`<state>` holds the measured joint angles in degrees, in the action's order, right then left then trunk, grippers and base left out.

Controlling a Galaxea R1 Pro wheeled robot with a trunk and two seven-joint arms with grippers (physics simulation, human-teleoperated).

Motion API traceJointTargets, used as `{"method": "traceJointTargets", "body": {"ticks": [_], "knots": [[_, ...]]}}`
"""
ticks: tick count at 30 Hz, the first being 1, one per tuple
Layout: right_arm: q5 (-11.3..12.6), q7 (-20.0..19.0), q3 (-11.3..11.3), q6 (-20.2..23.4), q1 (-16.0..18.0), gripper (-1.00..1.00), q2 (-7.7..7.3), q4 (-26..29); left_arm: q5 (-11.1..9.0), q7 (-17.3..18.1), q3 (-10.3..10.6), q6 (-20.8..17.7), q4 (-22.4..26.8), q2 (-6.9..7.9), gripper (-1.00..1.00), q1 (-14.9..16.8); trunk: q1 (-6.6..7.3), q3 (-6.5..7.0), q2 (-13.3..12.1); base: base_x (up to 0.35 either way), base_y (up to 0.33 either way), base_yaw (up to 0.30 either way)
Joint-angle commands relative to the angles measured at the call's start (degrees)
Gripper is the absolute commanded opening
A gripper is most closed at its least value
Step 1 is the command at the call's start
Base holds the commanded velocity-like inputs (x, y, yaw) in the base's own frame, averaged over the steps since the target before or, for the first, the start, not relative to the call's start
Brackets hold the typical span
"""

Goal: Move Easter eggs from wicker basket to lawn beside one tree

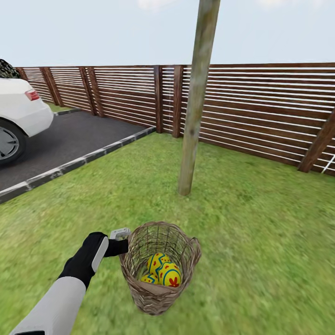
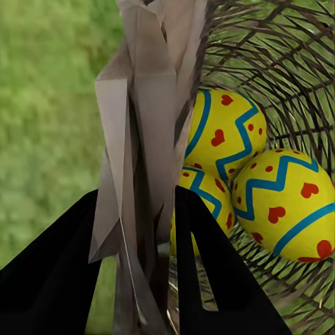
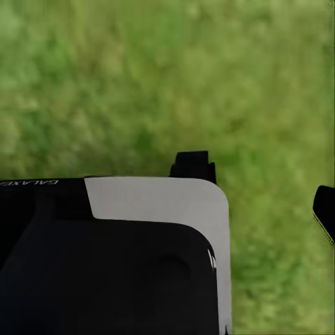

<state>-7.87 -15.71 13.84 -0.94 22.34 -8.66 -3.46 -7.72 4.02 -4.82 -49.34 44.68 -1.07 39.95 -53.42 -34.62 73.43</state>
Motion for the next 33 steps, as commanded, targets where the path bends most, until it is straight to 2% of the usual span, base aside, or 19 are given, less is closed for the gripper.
{"method": "traceJointTargets", "body": {"ticks": [1,33], "knots": [[-0.6,-0.1,0.5,-0.1,0.1,1.00,-0.04,-0.1,-0.7,0.1,-0.3,-0.3,0.1,-0.07,-1.00,0.0,-0.03,-0.05,0.0,0.341,0.000,0.000],[-0.7,-0.6,0.5,0.2,0.1,1.00,-0.31,-0.1,-0.8,0.1,-0.5,-0.3,0.0,0.19,-1.00,0.0,-0.03,-0.05,0.0,0.341,0.000,0.000]]}}
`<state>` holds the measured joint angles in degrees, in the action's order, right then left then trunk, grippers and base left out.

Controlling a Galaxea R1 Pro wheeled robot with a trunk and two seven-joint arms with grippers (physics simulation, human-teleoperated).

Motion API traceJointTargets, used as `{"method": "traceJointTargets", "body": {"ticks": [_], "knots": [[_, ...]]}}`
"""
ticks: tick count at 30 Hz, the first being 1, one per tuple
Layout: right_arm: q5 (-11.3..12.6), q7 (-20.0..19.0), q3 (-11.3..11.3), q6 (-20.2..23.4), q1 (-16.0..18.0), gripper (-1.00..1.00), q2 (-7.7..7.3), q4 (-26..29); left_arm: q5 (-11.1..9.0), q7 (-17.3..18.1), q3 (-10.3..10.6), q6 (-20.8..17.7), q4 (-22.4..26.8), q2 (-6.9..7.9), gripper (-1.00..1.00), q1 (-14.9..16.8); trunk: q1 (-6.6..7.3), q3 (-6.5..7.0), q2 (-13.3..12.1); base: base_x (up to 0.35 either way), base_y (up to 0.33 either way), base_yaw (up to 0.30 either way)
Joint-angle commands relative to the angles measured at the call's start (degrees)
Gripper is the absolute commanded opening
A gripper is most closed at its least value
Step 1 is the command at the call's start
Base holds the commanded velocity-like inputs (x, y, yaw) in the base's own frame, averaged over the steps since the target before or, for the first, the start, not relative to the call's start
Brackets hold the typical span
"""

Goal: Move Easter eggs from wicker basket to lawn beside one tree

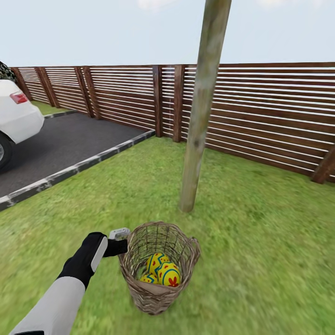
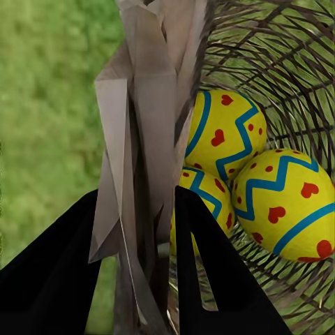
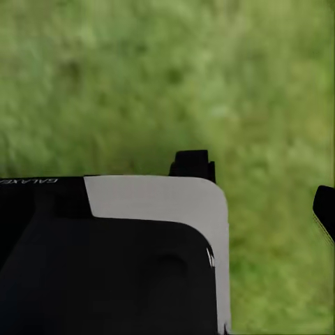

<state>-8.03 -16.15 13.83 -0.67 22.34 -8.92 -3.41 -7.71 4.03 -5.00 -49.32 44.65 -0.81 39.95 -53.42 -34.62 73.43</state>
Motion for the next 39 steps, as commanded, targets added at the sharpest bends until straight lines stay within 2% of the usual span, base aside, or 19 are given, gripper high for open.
{"method": "traceJointTargets", "body": {"ticks": [1,2,3,4,5,6,7,8,9,10,11,12,13,15,16,17,19,27,39], "knots": [[-0.6,-0.3,0.5,0.1,0.1,1.00,-0.20,0.0,-0.8,0.1,-0.3,-0.3,0.0,-0.07,-1.00,0.0,-0.03,-0.05,0.0,0.340,0.000,0.000],[-0.5,-0.9,0.5,0.3,0.1,1.00,-0.26,0.2,-0.8,0.1,-0.3,-0.3,0.1,-0.07,-1.00,0.0,-0.03,-0.05,0.0,0.341,0.000,0.000],[-0.5,-4.2,0.5,0.9,0.1,1.00,-0.42,0.4,-0.8,0.2,-0.2,-0.3,0.0,-0.07,-1.00,0.0,-0.03,-0.05,0.0,0.340,0.000,0.000],[-0.6,-8.9,0.6,2.9,0.2,1.00,-0.61,0.9,-0.8,0.2,-0.2,-0.3,0.0,-0.07,-1.00,0.0,-0.03,-0.05,0.0,0.341,0.000,0.000],[-0.6,-15.3,0.6,7.5,0.7,1.00,-1.66,4.4,-0.8,0.2,-0.2,-0.3,0.0,-0.07,-1.00,0.0,-0.03,-0.05,0.0,0.341,0.000,0.000],[-0.3,-21.8,0.8,16.0,0.9,1.00,-3.46,13.3,-0.8,0.2,-0.2,-0.3,0.1,-0.07,-1.00,0.0,-0.03,-0.05,0.0,0.341,0.000,0.000],[0.7,-25.5,1.1,24.3,1.0,1.00,-4.18,24.8,-0.8,0.2,-0.2,-0.3,0.1,-0.13,-1.00,0.0,-0.03,-0.05,0.0,0.341,0.000,0.000],[6.3,-29.7,3.7,31.7,1.0,1.00,-4.72,37.8,-0.9,0.2,-0.2,-0.3,0.1,-0.17,-1.00,0.0,-0.03,-0.05,0.0,0.341,0.000,0.000],[12.0,-33.9,6.6,33.9,1.0,1.00,-5.72,43.1,-0.9,0.2,-0.2,-0.3,0.1,-0.16,-1.00,0.0,-0.03,-0.05,0.0,0.341,0.000,0.000],[17.4,-37.2,8.0,34.8,1.5,1.00,-7.28,45.4,-0.9,0.3,-0.2,-0.3,0.1,-0.31,-1.00,0.0,-0.03,-0.05,0.0,0.341,0.000,0.000],[21.9,-38.3,8.6,35.1,2.8,1.00,-8.48,46.2,-0.9,0.3,-0.2,-0.3,0.1,-0.59,-1.00,0.0,-0.03,-0.05,0.0,0.341,0.000,0.000],[24.7,-38.4,8.8,35.2,3.4,1.00,-8.90,46.5,-0.9,0.3,-0.2,-0.3,0.1,-0.75,-1.00,0.0,-0.03,-0.05,0.0,0.341,0.000,0.000],[26.3,-37.7,8.9,35.3,3.9,1.00,-9.08,46.6,-0.9,0.3,-0.2,-0.3,0.1,-0.81,-1.00,0.0,-0.03,-0.05,0.0,0.341,0.000,0.000],[26.7,-32.8,8.6,35.4,4.8,1.00,-8.93,48.9,-0.9,0.3,-0.2,-0.3,0.2,-0.78,-1.00,0.0,-0.03,-0.05,0.0,0.341,0.000,0.000],[26.7,-29.1,8.5,35.4,4.9,1.00,-8.95,51.1,-0.9,0.3,-0.2,-0.3,0.2,-0.77,-1.00,0.0,-0.03,-0.05,0.0,0.341,0.000,0.005],[26.6,-27.3,8.3,35.4,5.0,1.00,-8.93,54.4,-0.9,0.3,-0.3,-0.3,0.2,-0.77,-1.00,0.0,-0.03,-0.05,0.0,0.304,0.000,0.128],[26.7,-26.5,8.3,35.3,5.0,1.00,-9.01,56.3,-0.9,0.3,-0.3,-0.3,0.5,-0.81,-1.00,0.0,-0.03,-0.05,0.0,0.076,0.000,0.254],[26.7,-22.3,8.3,35.0,5.0,1.00,-8.75,56.4,-0.9,0.2,-0.2,-0.3,0.2,-0.86,-1.00,0.0,-0.03,-0.05,0.0,0.003,-0.014,0.290],[26.6,-20.6,8.3,35.1,5.0,1.00,-8.69,56.5,-1.0,0.2,-0.3,-0.3,0.2,-0.86,-1.00,0.0,-0.03,-0.05,0.0,0.047,-0.303,0.142]]}}
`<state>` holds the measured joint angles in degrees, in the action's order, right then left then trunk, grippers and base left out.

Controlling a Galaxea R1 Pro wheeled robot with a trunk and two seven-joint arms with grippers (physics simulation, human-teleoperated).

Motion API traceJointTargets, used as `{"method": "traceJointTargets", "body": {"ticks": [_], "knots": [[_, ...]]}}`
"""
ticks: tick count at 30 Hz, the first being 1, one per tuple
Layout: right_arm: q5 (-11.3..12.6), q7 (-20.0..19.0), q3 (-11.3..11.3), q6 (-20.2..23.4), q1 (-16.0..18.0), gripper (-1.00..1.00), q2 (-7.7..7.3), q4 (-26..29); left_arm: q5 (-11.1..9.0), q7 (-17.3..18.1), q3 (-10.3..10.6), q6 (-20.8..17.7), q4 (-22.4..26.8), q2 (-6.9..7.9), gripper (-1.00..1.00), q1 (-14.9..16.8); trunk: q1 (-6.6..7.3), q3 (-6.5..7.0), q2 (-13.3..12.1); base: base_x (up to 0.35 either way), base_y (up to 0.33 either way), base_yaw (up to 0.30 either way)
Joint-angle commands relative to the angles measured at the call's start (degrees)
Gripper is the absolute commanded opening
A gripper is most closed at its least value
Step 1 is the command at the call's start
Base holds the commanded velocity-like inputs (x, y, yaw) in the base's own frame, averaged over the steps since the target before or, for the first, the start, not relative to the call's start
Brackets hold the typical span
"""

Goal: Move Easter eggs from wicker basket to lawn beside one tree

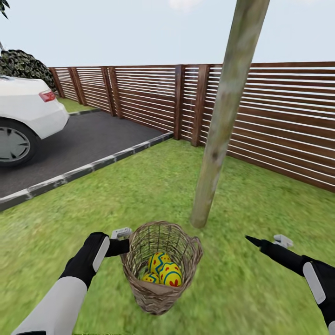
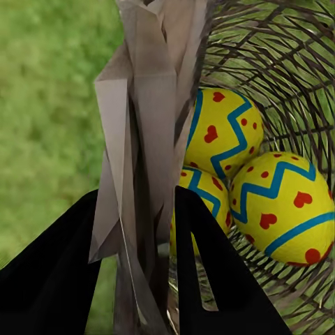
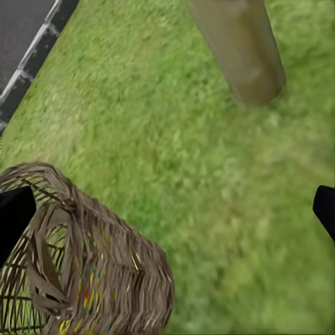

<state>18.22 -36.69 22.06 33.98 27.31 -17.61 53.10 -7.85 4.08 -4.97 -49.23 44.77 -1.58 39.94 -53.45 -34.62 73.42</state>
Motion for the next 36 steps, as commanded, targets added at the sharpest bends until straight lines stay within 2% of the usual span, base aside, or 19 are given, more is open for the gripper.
{"method": "traceJointTargets", "body": {"ticks": [1,7,12,16,17,18,20,21,25,36], "knots": [[0.3,0.1,0.1,0.4,0.0,1.00,0.02,0.0,-0.8,0.1,-0.3,-0.3,0.1,-0.09,-1.00,0.1,-0.01,-0.05,0.0,0.078,-0.299,0.291],[0.3,2.1,0.1,0.3,0.0,1.00,0.01,0.0,-0.9,0.1,-0.3,-0.3,0.1,-0.09,-1.00,0.1,-0.01,-0.05,0.0,0.078,-0.285,0.291],[0.3,2.2,0.1,0.2,0.0,1.00,-0.04,-0.1,-0.9,0.1,-0.3,-0.3,0.1,-0.09,-1.00,0.1,-0.01,-0.05,0.0,0.087,-0.284,0.280],[0.5,1.5,0.1,0.4,0.0,1.00,-0.35,0.0,-0.9,0.1,-0.3,-0.3,0.0,-0.09,-1.00,0.1,-0.01,-0.05,0.0,0.141,-0.283,0.034],[0.8,1.1,0.1,0.4,0.0,1.00,-0.36,0.2,-0.9,0.1,-0.3,-0.3,0.0,-0.09,-1.00,0.1,-0.01,-0.05,0.0,0.213,-0.262,0.001],[1.0,-1.2,0.1,0.5,0.0,1.00,-0.32,0.1,-0.9,0.1,-0.3,-0.3,0.0,-0.09,-1.00,0.1,-0.01,-0.05,0.0,0.228,-0.252,0.000],[1.0,-9.7,0.1,0.5,0.0,1.00,-0.38,-0.3,-0.9,0.1,-0.3,-0.3,0.0,-0.09,-1.00,0.1,-0.01,-0.05,0.0,0.237,-0.246,0.000],[0.9,-11.8,0.1,0.5,0.0,1.00,-0.35,-0.4,-0.9,0.1,-0.3,-0.3,0.0,-0.09,-1.00,0.1,-0.01,-0.05,0.0,0.240,-0.243,0.000],[0.7,-12.6,0.1,0.5,0.0,1.00,-0.19,-0.4,-0.9,0.1,-0.3,-0.3,0.0,-0.09,-1.00,0.1,-0.01,-0.03,0.0,0.236,-0.220,0.077],[0.6,-12.1,0.1,0.5,-0.1,1.00,-0.06,-0.4,-0.9,0.1,-0.4,-0.3,0.0,-0.09,-1.00,0.1,-0.01,0.27,0.0,0.015,-0.012,0.269]]}}
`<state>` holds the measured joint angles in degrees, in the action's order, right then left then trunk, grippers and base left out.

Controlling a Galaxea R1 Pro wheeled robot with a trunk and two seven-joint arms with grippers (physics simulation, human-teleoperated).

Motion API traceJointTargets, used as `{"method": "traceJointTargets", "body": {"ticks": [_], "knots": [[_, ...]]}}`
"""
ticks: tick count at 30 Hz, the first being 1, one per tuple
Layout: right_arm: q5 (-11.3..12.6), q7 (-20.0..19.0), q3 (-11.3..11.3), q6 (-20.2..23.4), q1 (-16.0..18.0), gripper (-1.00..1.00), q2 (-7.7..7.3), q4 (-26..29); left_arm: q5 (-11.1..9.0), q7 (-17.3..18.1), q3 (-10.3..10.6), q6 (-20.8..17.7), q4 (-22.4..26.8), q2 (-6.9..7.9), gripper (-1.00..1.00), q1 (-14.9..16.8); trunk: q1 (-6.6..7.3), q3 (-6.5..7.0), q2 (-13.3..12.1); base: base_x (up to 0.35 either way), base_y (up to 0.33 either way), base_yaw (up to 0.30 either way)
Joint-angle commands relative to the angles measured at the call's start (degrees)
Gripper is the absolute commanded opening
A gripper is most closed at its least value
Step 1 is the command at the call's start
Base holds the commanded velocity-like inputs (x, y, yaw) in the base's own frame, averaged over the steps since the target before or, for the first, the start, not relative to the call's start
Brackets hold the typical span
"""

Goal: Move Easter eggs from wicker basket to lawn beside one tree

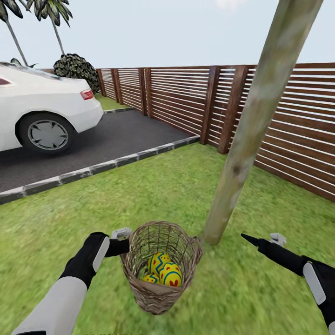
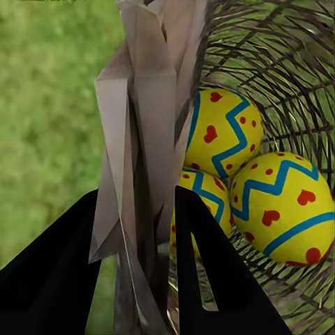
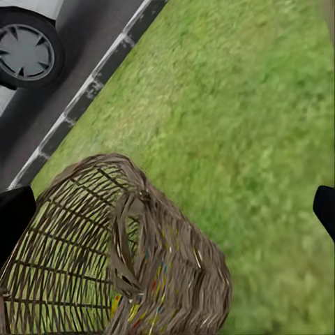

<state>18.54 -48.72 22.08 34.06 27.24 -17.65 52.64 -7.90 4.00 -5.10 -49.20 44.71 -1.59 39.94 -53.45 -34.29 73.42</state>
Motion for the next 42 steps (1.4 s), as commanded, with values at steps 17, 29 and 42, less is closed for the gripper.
{"method": "traceJointTargets", "body": {"ticks": [17,29,42], "knots": [[0.2,3.4,0.1,0.3,0.1,1.00,0.02,0.0,-0.9,0.2,-0.4,-0.3,0.0,-0.08,-1.00,0.1,0.00,0.03,0.0,0.165,-0.231,0.051],[-23.0,-22.4,-1.9,-0.2,-1.0,1.00,-6.89,-17.1,-0.9,0.2,-0.5,-0.2,0.0,0.27,-1.00,0.1,0.00,0.03,0.0,0.128,-0.103,0.000],[-30.7,-34.6,-1.1,-12.4,-1.1,1.00,-8.42,-27.9,-0.9,0.2,-0.5,0.7,-0.1,0.62,-1.00,0.1,-2.64,-2.12,4.8,0.000,0.000,0.000]]}}
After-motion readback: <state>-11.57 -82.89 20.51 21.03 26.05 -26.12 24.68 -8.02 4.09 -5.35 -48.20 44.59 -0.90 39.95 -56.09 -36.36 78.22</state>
